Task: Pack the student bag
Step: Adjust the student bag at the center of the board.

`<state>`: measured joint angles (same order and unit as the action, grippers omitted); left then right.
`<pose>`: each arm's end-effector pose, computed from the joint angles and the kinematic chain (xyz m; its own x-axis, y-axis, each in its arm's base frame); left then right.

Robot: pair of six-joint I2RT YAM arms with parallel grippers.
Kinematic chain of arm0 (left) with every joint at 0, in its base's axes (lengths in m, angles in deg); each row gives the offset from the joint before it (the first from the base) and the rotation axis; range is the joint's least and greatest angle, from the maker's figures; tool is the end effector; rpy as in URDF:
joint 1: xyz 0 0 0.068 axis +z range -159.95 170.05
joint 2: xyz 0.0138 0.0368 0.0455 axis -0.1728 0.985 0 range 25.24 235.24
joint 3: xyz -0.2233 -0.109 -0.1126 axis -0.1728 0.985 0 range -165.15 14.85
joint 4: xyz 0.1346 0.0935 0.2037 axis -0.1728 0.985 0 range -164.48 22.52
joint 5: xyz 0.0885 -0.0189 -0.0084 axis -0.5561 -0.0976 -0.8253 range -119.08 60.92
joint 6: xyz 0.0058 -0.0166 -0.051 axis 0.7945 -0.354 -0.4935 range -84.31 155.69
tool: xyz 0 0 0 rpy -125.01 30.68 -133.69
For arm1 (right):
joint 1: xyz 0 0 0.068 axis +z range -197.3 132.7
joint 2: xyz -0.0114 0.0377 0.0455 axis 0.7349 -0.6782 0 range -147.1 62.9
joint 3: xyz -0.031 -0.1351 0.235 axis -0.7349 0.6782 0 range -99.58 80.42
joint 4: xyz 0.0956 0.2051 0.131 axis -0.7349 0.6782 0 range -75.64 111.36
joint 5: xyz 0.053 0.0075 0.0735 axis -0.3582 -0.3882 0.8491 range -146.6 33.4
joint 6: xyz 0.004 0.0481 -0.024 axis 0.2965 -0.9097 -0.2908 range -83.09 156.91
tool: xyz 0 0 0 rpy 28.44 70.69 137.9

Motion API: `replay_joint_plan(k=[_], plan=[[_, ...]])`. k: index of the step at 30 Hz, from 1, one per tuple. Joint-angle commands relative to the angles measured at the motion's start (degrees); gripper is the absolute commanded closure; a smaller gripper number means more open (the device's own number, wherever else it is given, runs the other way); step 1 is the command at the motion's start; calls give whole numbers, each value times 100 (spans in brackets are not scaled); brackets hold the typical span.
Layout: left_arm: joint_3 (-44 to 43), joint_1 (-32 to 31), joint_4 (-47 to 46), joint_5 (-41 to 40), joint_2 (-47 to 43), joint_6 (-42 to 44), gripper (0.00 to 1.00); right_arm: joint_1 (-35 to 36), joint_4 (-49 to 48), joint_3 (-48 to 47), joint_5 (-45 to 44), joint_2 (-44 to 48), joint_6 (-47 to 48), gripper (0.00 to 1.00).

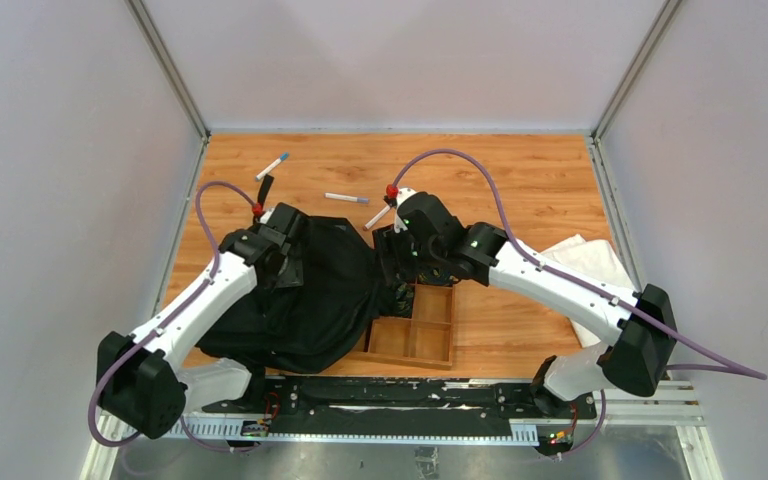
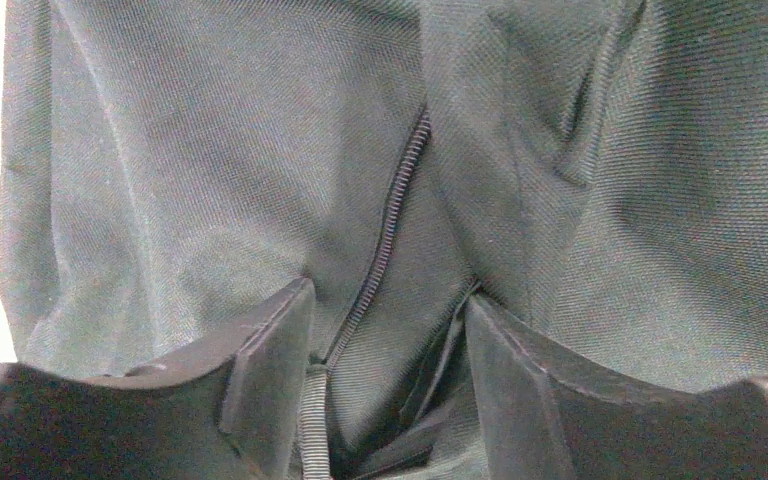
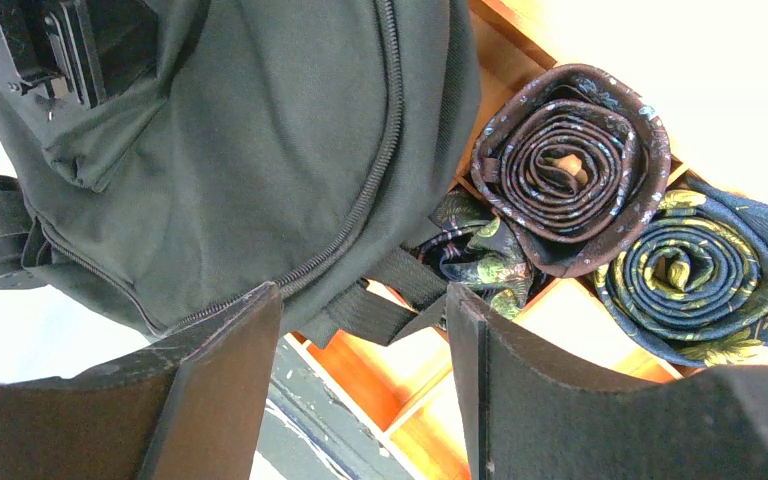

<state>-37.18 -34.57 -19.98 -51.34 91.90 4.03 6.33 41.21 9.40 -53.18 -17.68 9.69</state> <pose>0.1925 -0.0734 0.2521 -0.8609 -0.1398 -0.4892 -0.2221 0.9683 0.1141 0.1859 0.2561 0.3274 -0.6937 -0.1718 -0.6995 -0.5789 0.7107 0.3997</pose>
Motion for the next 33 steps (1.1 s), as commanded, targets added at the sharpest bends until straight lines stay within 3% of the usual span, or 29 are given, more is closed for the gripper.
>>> replay_joint_plan(k=[1, 7, 13, 19, 25, 28, 33], plan=[[90, 1, 57, -826, 68, -281, 42, -63, 64, -83, 10, -20, -55, 35], [-154, 1, 385, -1603, 242, -473, 45, -63, 66, -61, 18, 1, -60, 35], [-301, 1, 386, -1705, -14, -630, 43, -63, 58, -43, 26, 10, -56, 35], [-594, 6, 472, -2020, -69, -208, 39, -65, 57, -56, 89, -54, -60, 36], [-580, 126, 564, -1817, 456, 147, 29, -63, 13, -43, 194, -72, -73, 36], [-570, 362, 543, -1974, 618, 171, 29, -63, 21, -19, 187, -43, -45, 36], [-677, 493, 398, -1546, 1039, 624, 30, -63, 13, 60, 155, 22, -77, 36]])
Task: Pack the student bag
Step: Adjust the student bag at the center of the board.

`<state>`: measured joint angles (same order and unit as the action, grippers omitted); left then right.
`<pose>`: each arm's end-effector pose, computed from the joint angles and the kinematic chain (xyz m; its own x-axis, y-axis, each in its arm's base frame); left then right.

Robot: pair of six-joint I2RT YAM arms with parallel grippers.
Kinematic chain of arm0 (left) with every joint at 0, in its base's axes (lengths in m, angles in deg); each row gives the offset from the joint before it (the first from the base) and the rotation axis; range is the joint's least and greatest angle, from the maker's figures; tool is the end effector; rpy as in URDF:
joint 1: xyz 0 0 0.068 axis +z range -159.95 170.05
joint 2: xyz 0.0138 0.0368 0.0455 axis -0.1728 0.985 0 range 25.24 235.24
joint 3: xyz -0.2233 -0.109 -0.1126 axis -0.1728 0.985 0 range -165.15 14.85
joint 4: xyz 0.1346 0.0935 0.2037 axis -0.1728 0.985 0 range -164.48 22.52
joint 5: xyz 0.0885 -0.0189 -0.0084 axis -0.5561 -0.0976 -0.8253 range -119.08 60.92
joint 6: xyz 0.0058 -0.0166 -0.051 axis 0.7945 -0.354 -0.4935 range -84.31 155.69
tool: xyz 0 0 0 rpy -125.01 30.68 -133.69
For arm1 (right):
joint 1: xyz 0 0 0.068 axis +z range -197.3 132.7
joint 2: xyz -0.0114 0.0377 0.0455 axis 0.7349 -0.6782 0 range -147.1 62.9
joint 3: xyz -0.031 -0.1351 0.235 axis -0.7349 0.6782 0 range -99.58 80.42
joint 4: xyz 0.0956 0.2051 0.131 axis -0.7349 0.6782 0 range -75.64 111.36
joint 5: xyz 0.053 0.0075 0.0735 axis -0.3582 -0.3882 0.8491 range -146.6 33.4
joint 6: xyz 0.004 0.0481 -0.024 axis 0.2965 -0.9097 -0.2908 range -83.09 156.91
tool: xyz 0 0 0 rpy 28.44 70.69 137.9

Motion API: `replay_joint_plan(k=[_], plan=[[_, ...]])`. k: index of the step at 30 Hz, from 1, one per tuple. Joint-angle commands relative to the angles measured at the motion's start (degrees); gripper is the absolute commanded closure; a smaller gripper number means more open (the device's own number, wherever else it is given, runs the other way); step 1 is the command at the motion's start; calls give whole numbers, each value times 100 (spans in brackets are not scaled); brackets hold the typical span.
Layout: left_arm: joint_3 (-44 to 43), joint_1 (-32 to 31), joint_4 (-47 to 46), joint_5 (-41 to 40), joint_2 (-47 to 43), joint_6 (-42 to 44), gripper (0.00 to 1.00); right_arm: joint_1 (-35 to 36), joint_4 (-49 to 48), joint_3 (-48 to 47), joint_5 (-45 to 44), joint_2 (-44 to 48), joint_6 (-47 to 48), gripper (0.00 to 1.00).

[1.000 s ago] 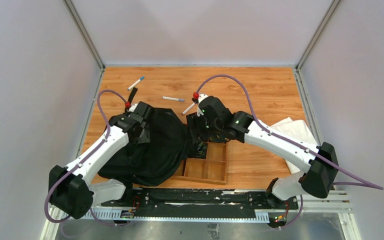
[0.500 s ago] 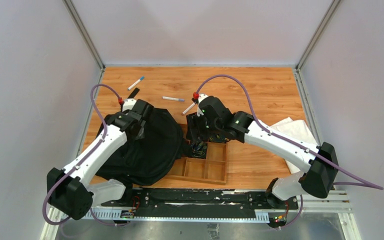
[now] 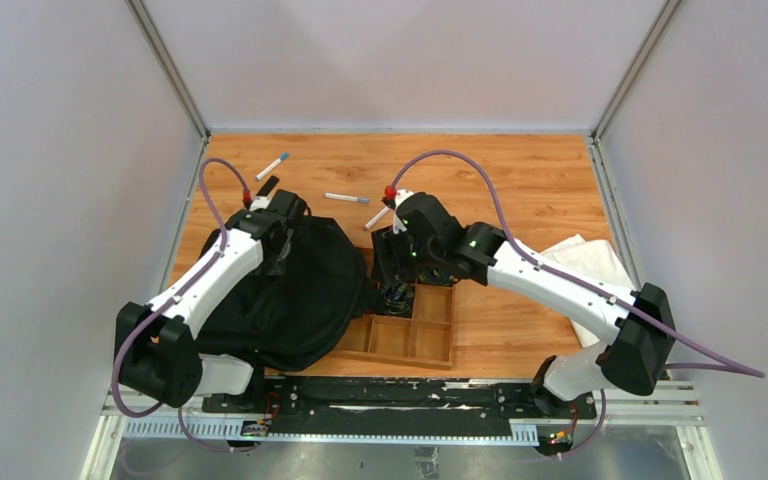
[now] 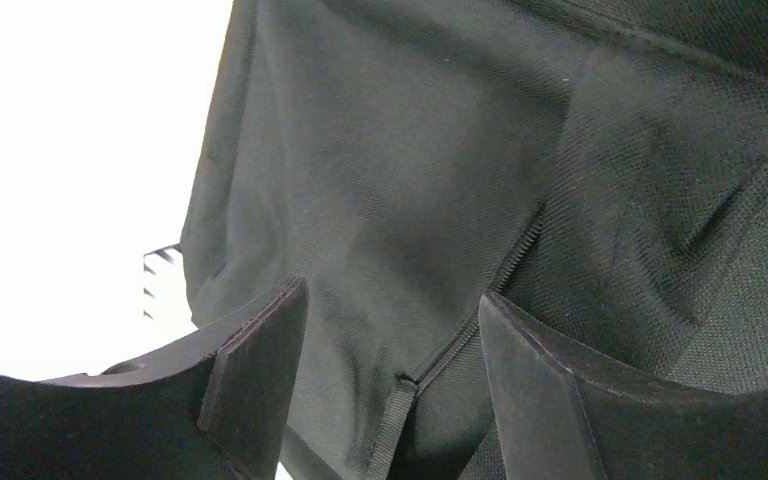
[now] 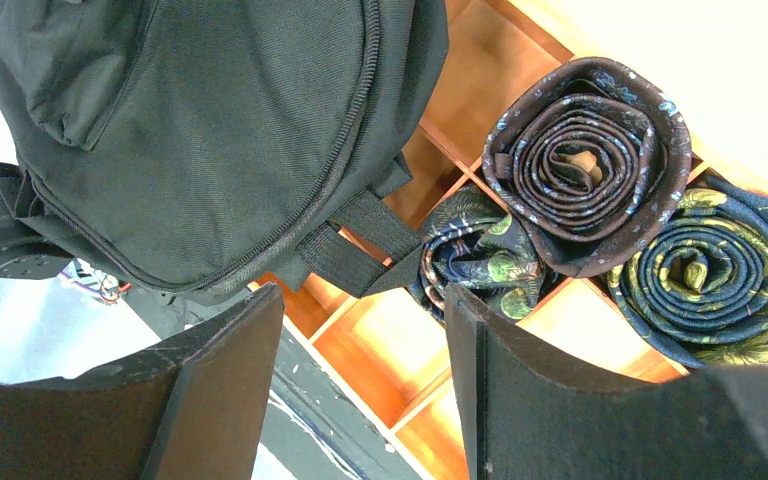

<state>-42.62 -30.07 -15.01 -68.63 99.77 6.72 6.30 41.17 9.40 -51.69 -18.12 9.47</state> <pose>0.2190 -0.0561 0.2548 -0.8598 -0.0828 -0.5039 -0.3322 0.8401 0.4288 0.1863 0.2579 0.3253 -0.7039 -0.1808 -0.6869 -0.5838 0.6981 0.4145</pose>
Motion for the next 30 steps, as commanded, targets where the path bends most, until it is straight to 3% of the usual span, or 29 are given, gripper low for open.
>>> replay_joint_plan(k=[1, 5, 8, 12, 17, 21, 22, 23, 25, 30], plan=[[-137, 43, -135, 281, 341, 428, 30, -61, 17, 69, 17, 74, -63, 36], [-229, 43, -136, 744, 589, 584, 29, -61, 3, 97, 14, 81, -126, 36], [-239, 43, -183, 1132, 270, 639, 22, -60, -9, 102, 57, 53, -138, 36], [-233, 43, -202, 1031, 265, 772, 15, -61, -9, 93, 94, 18, -117, 36], [-207, 43, -249, 1524, 487, 783, 11, -61, -17, 112, 83, 30, -121, 36], [-210, 43, -246, 1474, 709, 795, 13, -61, -18, 141, 103, 46, -130, 36], [-207, 43, -243, 1392, 805, 766, 3, -61, -18, 135, 106, 42, -120, 36], [-203, 43, -233, 1207, 928, 710, 1, -61, -18, 141, 100, 48, -113, 36], [-149, 43, -220, 733, 1176, 539, 0, -57, -20, 148, 83, 66, -117, 36], [-9, 50, -365, 675, 1371, 243, 0, -61, -44, 230, 57, 103, -173, 36]])
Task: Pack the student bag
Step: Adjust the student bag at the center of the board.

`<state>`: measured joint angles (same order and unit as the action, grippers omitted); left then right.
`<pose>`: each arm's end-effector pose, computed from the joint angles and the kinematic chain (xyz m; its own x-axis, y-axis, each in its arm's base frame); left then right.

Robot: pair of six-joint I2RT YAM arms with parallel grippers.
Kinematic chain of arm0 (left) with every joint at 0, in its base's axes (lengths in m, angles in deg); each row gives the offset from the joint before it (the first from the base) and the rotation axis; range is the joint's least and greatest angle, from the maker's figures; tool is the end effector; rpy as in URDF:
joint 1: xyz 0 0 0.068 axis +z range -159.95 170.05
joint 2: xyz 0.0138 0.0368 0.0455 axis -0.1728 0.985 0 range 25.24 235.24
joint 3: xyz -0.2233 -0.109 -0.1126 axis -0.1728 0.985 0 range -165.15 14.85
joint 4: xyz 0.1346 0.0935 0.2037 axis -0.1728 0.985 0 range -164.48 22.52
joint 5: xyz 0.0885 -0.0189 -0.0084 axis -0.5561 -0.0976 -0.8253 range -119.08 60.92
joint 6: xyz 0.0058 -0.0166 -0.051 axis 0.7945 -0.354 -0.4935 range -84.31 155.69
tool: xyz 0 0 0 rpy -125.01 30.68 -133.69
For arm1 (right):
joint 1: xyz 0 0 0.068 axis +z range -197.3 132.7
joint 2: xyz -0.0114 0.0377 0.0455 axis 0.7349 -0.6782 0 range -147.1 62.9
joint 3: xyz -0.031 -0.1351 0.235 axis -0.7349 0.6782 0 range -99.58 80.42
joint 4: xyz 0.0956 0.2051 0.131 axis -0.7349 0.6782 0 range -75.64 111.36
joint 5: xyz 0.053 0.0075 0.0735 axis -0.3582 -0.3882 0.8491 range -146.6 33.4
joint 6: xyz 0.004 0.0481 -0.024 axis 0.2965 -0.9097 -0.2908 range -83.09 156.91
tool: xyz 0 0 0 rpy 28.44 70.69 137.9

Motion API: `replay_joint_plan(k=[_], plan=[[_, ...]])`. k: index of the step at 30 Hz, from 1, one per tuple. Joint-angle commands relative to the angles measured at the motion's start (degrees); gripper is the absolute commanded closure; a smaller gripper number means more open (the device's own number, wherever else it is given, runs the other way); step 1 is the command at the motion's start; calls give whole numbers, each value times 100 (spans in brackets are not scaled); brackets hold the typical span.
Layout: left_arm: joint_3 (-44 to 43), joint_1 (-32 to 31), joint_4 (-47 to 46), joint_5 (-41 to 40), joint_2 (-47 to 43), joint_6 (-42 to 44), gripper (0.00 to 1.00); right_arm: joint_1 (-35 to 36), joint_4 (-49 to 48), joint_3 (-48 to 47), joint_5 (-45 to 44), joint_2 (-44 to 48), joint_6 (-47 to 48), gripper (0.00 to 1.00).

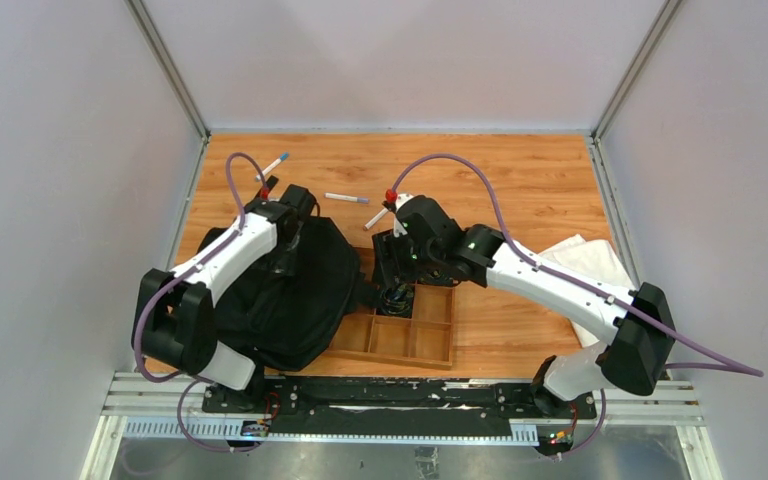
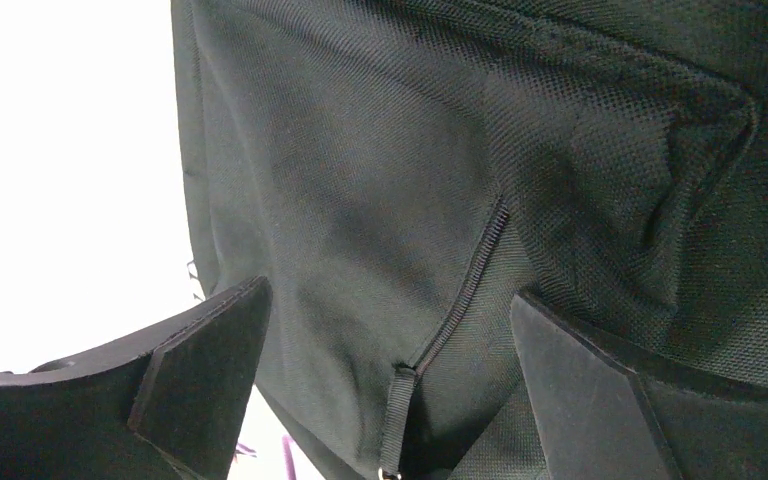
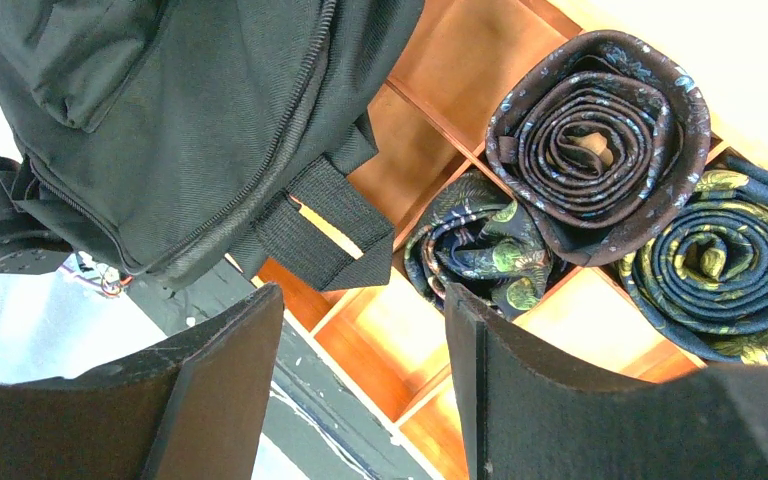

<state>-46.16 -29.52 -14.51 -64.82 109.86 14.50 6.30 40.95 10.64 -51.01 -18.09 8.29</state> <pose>0.2474 -0.0659 0.2309 -0.9490 0.0260 -0.3142 -0.1424 0.8538 0.5007 0.1854 0.2573 0.3184 -0.7249 -0.1797 -0.6650 -0.5689 0.7004 0.4309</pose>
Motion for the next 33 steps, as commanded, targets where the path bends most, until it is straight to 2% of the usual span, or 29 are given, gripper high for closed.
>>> replay_joint_plan(k=[1, 7, 11, 14, 18, 27, 30, 33], plan=[[368, -3, -467, 287, 306, -569, 0, -65, -22, 105, -1, 87, -46, 36], [376, -3, -679, 590, 89, -566, 2, -63, -77, 10, 22, 37, 15, 35], [393, -3, -784, 839, -65, -568, 19, -61, -338, -221, 359, -124, -57, 34], [394, -3, -777, 842, -182, -563, 25, -58, -579, -275, 806, -311, -243, 26], [382, -3, -775, 920, -349, -537, 26, -61, -1345, 15, 1582, -567, -670, 19], [345, -3, -767, 1059, -503, -492, 23, -45, -1916, -214, 2175, -1817, -1233, 20], [345, -3, -767, 1056, -514, -461, 23, -43, -2073, -377, 2368, -2169, -1396, 24], [363, -3, -776, 1045, -508, -450, 22, -31, -2277, -506, 2438, -2326, -1486, 53]])
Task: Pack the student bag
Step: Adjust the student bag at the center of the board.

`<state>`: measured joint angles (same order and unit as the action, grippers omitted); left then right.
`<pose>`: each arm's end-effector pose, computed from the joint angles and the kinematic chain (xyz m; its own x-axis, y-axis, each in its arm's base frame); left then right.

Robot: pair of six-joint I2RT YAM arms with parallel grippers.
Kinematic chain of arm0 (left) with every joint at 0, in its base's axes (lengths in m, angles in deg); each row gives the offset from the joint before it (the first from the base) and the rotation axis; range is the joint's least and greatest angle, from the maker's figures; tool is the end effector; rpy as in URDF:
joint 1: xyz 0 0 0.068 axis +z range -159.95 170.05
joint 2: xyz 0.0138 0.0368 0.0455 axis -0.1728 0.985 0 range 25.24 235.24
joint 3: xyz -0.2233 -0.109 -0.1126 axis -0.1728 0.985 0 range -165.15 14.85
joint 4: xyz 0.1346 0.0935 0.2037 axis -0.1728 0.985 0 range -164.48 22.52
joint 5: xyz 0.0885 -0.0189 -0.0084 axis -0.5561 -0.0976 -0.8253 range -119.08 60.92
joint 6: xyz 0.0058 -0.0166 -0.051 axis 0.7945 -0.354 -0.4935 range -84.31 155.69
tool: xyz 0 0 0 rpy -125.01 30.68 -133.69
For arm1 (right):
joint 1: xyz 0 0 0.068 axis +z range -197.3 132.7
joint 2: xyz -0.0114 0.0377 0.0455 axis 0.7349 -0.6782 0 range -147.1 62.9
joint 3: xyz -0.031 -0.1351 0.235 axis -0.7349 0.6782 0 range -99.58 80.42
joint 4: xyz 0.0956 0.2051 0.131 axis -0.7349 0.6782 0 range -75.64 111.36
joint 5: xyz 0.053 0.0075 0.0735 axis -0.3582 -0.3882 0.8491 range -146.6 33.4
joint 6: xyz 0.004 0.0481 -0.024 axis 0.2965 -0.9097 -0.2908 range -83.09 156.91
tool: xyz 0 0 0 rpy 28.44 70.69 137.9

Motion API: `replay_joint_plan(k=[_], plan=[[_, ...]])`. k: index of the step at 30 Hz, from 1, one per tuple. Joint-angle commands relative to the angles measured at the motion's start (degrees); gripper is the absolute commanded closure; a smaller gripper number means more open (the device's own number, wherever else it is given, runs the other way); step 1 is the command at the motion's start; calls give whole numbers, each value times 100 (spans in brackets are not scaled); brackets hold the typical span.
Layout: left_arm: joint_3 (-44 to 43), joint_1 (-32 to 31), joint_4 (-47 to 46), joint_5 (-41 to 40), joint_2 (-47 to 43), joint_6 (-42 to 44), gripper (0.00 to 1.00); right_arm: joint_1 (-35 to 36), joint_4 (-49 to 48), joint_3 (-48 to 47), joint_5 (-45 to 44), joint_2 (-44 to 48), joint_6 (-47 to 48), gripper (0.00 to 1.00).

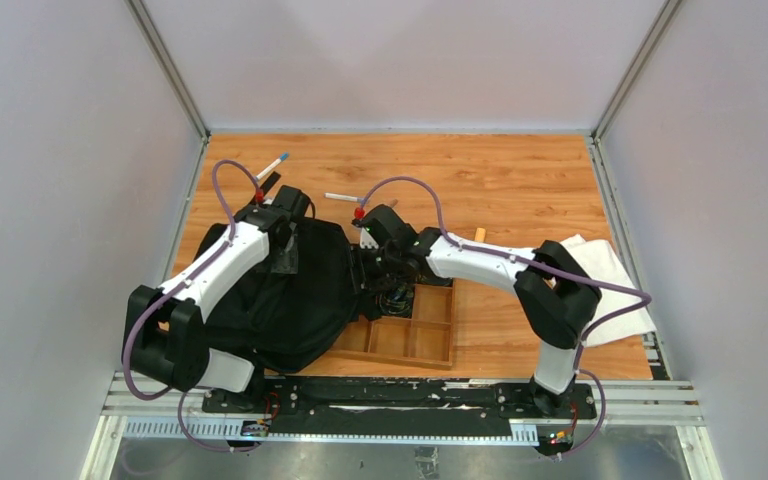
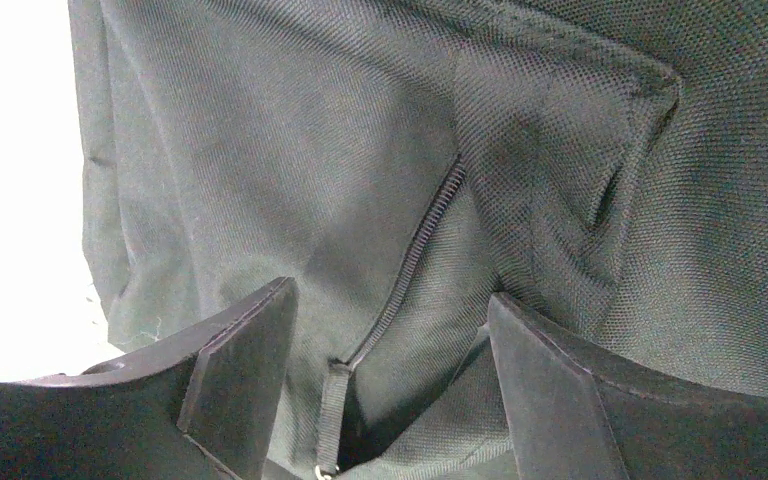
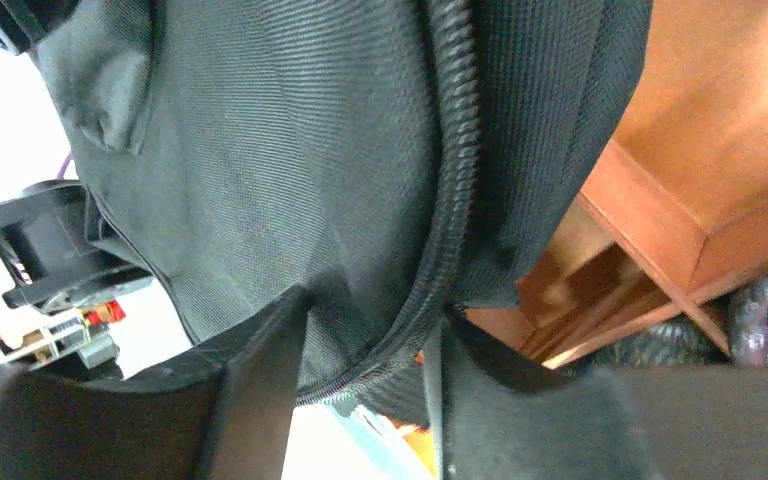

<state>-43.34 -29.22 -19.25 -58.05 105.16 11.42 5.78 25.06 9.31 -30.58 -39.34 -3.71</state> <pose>0.2391 -0.0653 0.2360 -0.9145 -0.0612 -0.3998 -0.2089 0.9179 0.3373 0.2252 0.3257 0.2256 -0.8997 -0.2233 -0.3751 -0.4334 0.5586 0.7072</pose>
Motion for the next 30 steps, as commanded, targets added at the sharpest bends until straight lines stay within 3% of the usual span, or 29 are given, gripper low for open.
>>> replay_joint_plan(k=[1, 4, 5, 6, 7, 14, 21, 30], plan=[[73, -33, -295, 352, -17, -127, 22, 33, -664, -461, 370, -242, -260, 57], [80, -33, -308, 375, 24, -119, 20, 36, -461, -710, 323, -314, -162, 60], [87, -33, -317, 401, 26, -121, 20, 41, -444, -738, 320, -294, -129, 70], [89, -31, -319, 427, 37, -114, 20, 39, -445, -739, 287, -265, -119, 93], [89, -33, -319, 446, 45, -105, 20, 30, -430, -717, 232, -203, -113, 99], [-164, -33, -282, 489, -167, 45, 16, -81, -248, -809, -175, 539, 94, 100], [-804, -33, -183, 1099, -700, 319, 15, -184, 22, -886, -586, 1459, 345, 100], [-924, -33, -35, 1888, -984, 518, 14, -274, 64, 123, -970, 1936, 496, 100]])
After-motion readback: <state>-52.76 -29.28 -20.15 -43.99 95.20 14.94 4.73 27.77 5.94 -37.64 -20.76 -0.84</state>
